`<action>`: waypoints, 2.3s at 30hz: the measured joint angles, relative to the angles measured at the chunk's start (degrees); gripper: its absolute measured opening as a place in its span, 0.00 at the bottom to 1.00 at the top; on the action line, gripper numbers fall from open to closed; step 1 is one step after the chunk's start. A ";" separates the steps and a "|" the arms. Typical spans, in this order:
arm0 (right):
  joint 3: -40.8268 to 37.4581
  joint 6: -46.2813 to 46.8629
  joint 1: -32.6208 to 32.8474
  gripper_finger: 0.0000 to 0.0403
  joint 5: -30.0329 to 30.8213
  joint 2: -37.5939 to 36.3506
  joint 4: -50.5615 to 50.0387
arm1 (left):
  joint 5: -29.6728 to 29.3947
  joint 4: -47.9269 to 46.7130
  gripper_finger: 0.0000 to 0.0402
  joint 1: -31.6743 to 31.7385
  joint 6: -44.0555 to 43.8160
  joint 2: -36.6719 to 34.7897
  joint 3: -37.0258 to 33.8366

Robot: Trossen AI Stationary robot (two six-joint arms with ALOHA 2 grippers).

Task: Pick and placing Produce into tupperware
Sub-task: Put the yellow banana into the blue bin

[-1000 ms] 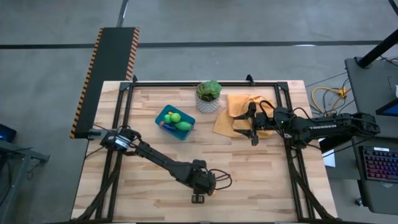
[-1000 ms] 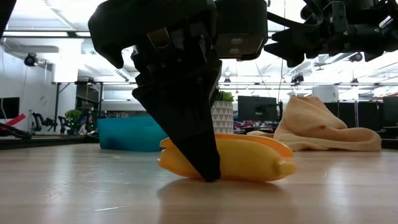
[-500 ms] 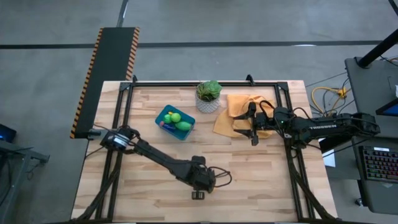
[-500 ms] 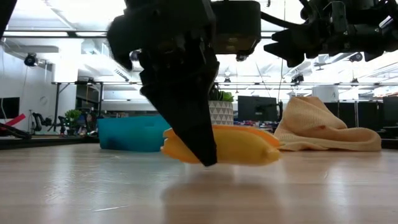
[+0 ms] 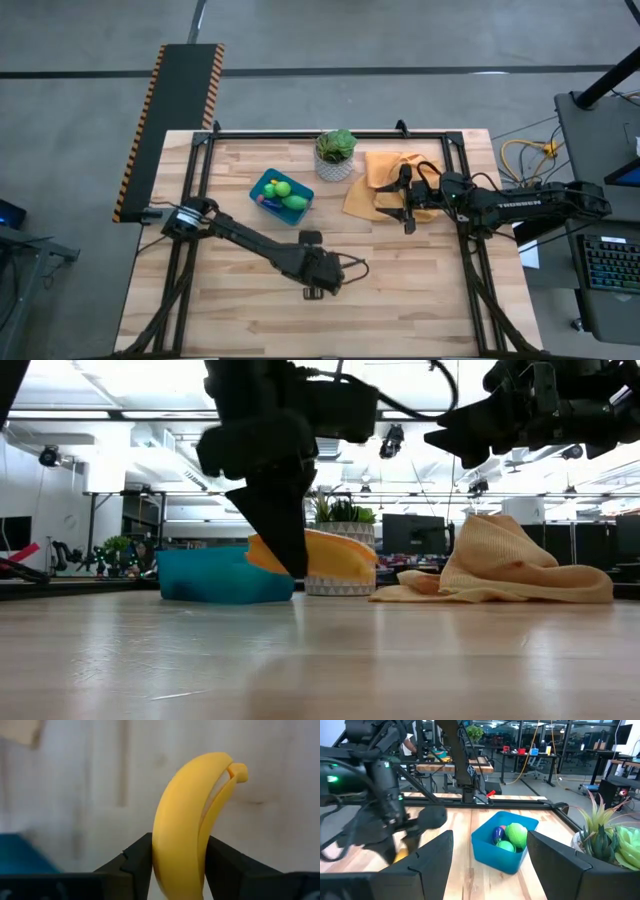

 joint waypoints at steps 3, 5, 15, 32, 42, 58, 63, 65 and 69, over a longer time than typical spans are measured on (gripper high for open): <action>0.00 0.00 -0.01 0.61 0.02 0.00 -0.35 | -1.13 -3.44 0.32 1.28 0.03 -1.82 -0.11; 0.00 -0.02 -0.01 0.61 0.00 0.00 -0.55 | -1.39 -5.01 0.30 2.20 0.32 -3.01 -0.24; 0.00 1.45 0.00 0.61 -0.07 0.00 -0.96 | -5.00 -11.56 0.31 6.80 2.97 -10.04 -1.22; 0.00 3.00 0.01 0.61 -0.52 0.00 -1.00 | -8.68 -18.46 0.31 19.07 4.65 -21.53 -13.92; 0.00 2.98 0.01 0.61 -0.53 0.00 -1.09 | -4.76 -9.03 0.31 24.57 5.32 -27.02 -28.08; 0.00 2.91 0.01 0.61 -0.52 0.00 -1.11 | -1.49 -3.99 0.31 24.62 7.58 -26.05 -30.65; 0.00 2.77 0.01 0.61 -0.52 0.00 -1.12 | -0.09 -3.85 0.31 24.62 8.90 -26.05 -30.34; 0.00 2.74 0.01 0.61 -0.52 0.01 -1.12 | 0.62 -3.89 0.31 24.62 9.45 -26.05 -30.36; 0.00 2.76 0.01 0.61 -0.52 0.00 -1.12 | 1.09 -3.89 0.32 24.62 9.45 -26.05 -30.36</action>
